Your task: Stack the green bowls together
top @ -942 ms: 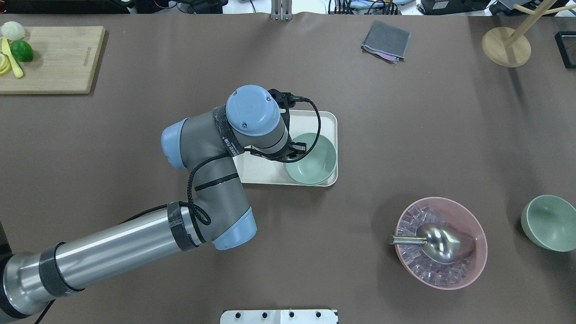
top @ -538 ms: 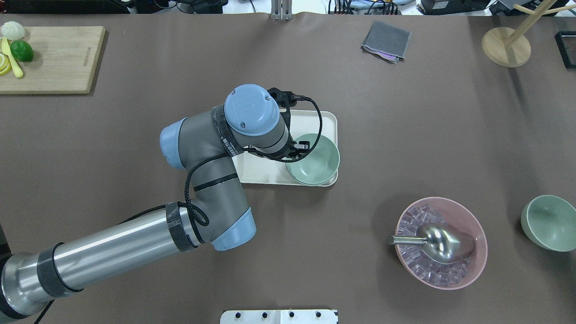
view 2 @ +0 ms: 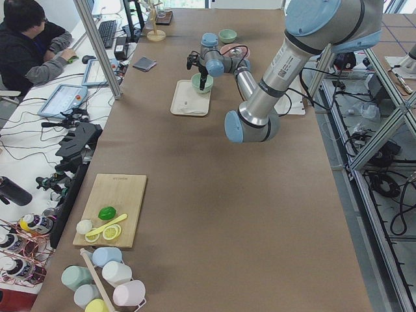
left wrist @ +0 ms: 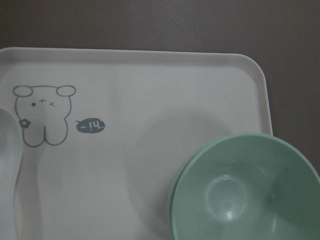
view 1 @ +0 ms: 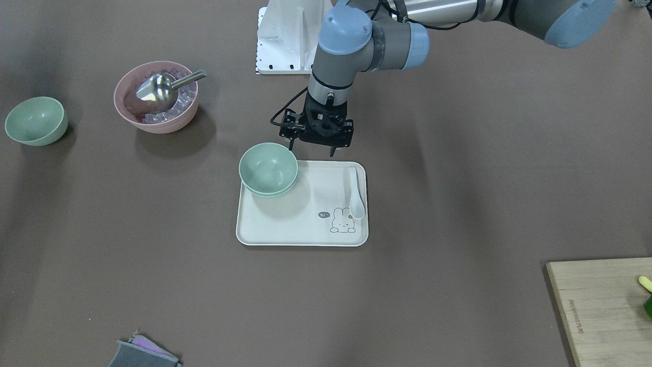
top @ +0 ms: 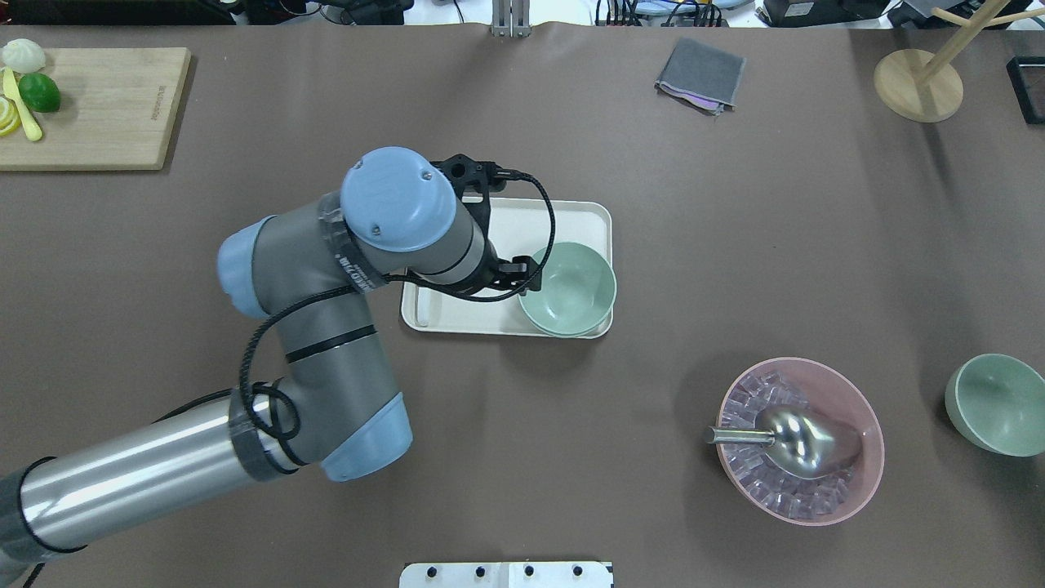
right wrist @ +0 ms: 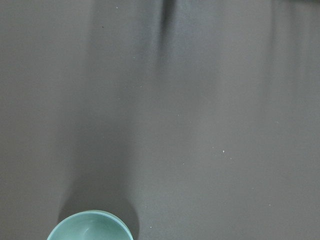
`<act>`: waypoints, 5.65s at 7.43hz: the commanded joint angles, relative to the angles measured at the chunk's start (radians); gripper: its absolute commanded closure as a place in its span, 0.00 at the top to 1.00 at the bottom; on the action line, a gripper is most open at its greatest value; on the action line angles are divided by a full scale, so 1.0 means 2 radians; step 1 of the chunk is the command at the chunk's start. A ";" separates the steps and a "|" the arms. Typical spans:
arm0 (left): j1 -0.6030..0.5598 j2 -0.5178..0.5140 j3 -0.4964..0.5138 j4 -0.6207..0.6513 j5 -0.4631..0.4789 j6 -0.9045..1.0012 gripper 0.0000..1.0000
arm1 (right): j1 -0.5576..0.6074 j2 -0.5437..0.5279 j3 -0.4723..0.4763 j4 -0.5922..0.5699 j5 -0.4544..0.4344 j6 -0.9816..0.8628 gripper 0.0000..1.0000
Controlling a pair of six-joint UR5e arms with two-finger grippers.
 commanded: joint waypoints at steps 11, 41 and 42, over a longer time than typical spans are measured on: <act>-0.343 0.367 -0.128 0.001 -0.208 0.572 0.99 | -0.122 -0.084 -0.123 0.359 0.002 0.242 0.96; -0.431 0.465 -0.032 -0.145 -0.218 0.636 0.99 | -0.164 0.262 0.020 -0.095 0.008 0.364 0.00; -0.467 0.467 -0.017 -0.127 -0.230 0.637 0.99 | -0.197 0.290 0.021 -0.102 -0.016 0.428 0.00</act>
